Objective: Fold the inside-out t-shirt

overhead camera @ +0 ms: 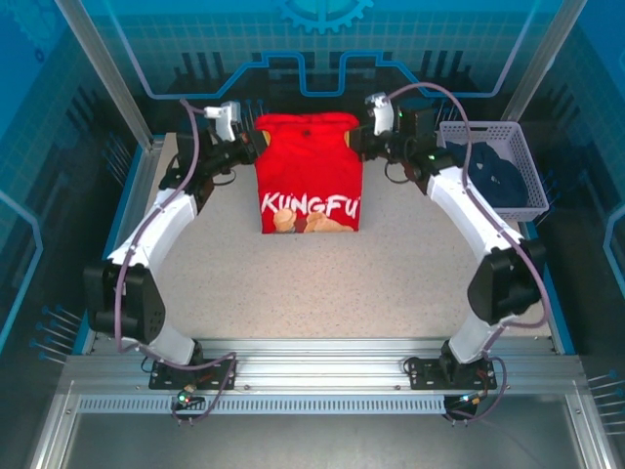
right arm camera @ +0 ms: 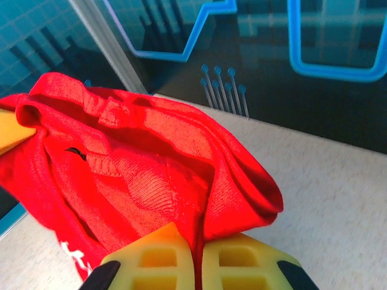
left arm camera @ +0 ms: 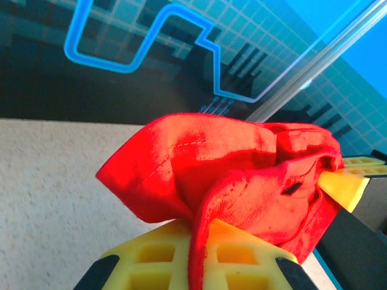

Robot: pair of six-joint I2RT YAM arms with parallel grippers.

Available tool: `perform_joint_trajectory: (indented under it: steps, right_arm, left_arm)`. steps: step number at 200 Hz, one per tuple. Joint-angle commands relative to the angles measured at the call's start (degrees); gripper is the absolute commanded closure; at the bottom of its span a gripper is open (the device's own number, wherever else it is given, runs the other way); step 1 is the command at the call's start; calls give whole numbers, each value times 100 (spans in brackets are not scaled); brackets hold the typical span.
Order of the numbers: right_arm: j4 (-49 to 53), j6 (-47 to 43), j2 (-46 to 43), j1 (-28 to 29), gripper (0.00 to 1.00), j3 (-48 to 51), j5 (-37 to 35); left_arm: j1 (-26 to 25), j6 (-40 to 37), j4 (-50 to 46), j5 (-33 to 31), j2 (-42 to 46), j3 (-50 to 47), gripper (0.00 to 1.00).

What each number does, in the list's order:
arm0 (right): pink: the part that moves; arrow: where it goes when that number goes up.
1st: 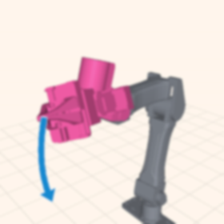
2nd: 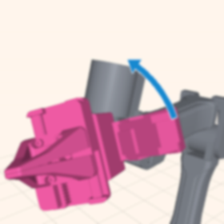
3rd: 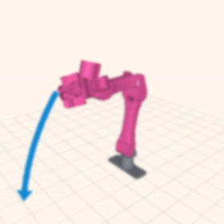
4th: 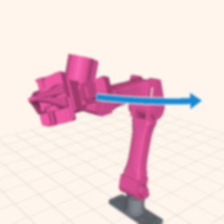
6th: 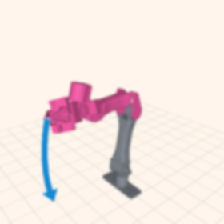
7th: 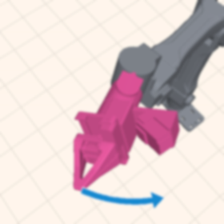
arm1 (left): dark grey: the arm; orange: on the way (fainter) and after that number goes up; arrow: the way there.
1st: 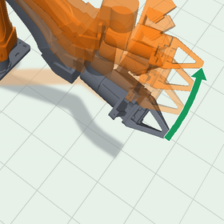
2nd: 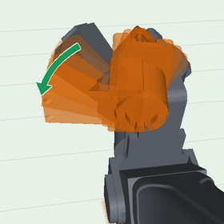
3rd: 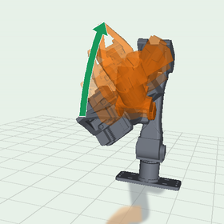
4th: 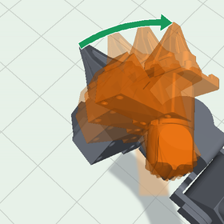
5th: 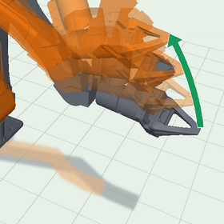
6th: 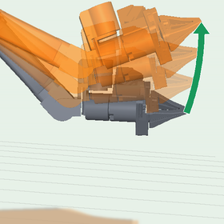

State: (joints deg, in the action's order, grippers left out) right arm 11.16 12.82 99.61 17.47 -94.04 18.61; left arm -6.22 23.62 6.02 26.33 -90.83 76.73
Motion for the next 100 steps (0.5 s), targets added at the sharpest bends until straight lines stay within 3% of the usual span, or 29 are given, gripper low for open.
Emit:
perform_joint_trajectory:
  steps: [1, 32, 54, 75, 100]
  right_arm:
    - [108, -170, 678, -135, 100, -769, -173]
    - [387, -163, 1424, -224, 100, -2065, 124]
    - [455, -233, 1473, -210, 100, -2258, 543]
    - [621, -513, 1068, -80, 100, -1585, 723]
    - [293, -402, 109, 35, 100, 430, 919]
  left_arm:
    - [28, -268, -59, -339, -610, 644, 100]
    - [59, -175, 78, -337, -1201, 1429, 100]
    - [59, -6, 502, -137, -1113, 1246, 100]
    - [21, 316, 1481, 83, -558, -52, 100]
    - [-137, 970, 3085, 162, 120, -2269, 100]
